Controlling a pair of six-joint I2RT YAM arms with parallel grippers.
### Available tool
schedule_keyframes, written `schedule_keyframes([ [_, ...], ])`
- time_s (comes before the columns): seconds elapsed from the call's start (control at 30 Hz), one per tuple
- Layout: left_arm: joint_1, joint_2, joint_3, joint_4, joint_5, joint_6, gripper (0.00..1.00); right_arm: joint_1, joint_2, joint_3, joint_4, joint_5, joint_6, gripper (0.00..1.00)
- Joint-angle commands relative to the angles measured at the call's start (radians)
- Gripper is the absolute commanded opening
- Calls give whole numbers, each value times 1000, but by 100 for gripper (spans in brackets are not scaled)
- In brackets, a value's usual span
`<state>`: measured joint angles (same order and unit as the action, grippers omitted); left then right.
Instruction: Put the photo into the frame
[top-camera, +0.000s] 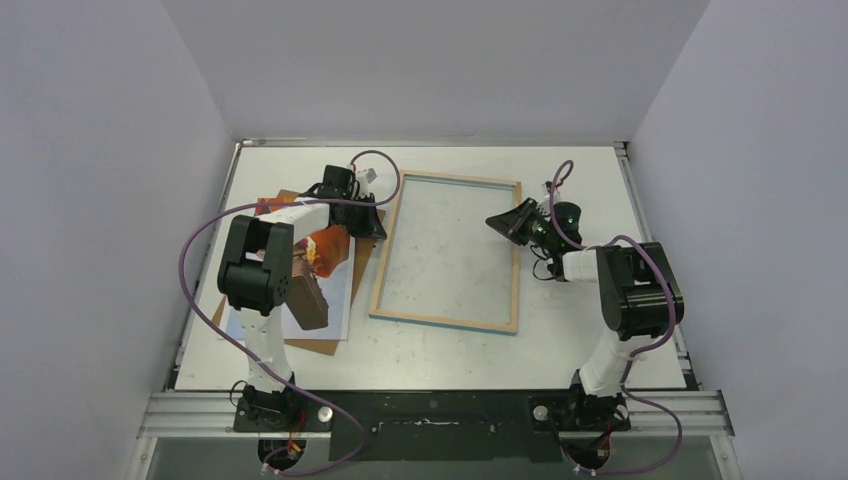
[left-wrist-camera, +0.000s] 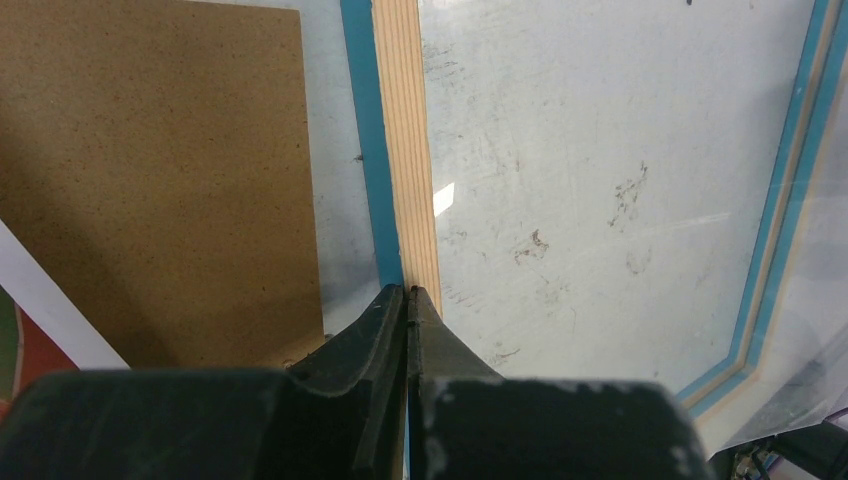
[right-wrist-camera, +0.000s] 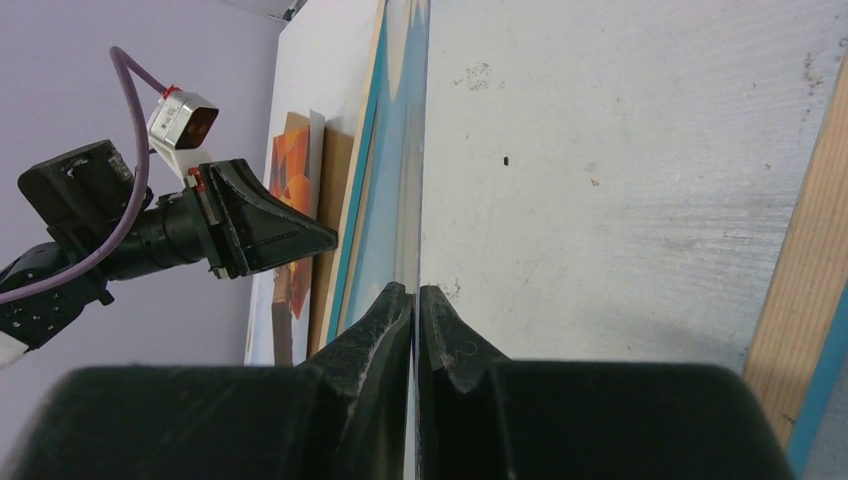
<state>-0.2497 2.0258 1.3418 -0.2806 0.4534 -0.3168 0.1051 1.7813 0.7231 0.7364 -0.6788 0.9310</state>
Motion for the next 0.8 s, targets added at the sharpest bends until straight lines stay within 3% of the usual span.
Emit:
schedule_keyframes([
  [0.0,-14,31,15,-25,-2,24,0,4,21,-9,119,37,7,5],
  [0.77,-18,43,30,-41,-1,35,0,1,81,-24,169,84,42,5],
])
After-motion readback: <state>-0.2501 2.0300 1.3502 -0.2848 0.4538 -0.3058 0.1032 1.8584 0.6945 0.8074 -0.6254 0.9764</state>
